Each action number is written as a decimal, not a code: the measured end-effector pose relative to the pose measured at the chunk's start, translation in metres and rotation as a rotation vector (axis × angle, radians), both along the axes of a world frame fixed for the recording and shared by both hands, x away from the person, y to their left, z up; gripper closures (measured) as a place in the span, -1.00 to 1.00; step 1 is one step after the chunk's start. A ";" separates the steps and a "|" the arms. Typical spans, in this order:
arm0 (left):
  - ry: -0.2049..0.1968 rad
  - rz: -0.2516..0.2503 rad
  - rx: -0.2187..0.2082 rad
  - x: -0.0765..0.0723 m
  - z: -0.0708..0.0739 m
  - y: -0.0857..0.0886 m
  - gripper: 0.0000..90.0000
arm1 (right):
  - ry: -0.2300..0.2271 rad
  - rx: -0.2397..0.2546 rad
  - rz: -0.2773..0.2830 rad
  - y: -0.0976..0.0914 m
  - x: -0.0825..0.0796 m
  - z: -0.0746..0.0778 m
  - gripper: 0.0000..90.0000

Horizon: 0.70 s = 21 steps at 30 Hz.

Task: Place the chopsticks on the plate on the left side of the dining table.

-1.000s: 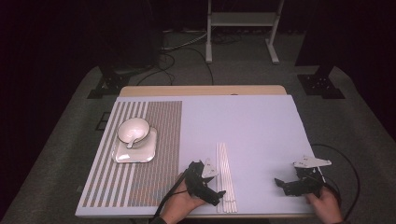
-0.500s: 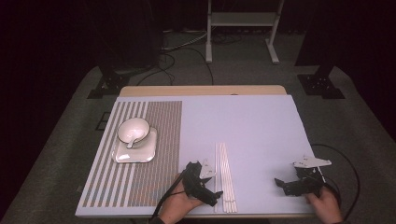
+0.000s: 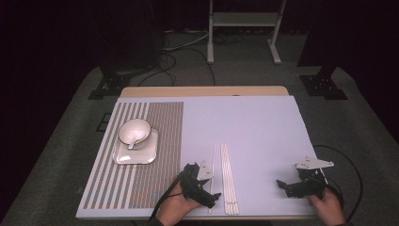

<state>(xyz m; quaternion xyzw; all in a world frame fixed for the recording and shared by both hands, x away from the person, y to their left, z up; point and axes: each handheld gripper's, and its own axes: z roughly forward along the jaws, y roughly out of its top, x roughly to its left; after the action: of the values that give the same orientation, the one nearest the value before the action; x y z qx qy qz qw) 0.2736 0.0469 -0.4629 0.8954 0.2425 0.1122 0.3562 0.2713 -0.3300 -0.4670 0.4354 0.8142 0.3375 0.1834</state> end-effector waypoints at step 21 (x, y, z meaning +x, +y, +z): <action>0.007 0.010 -0.019 -0.027 -0.001 0.009 -1.00 | 0.002 -0.001 0.001 0.000 0.000 0.000 -1.00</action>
<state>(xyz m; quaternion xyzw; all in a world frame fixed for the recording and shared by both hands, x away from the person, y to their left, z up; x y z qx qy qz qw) 0.2470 0.0558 -0.4641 0.8911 0.2494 0.1083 0.3634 0.2715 -0.3302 -0.4669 0.4351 0.8148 0.3367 0.1827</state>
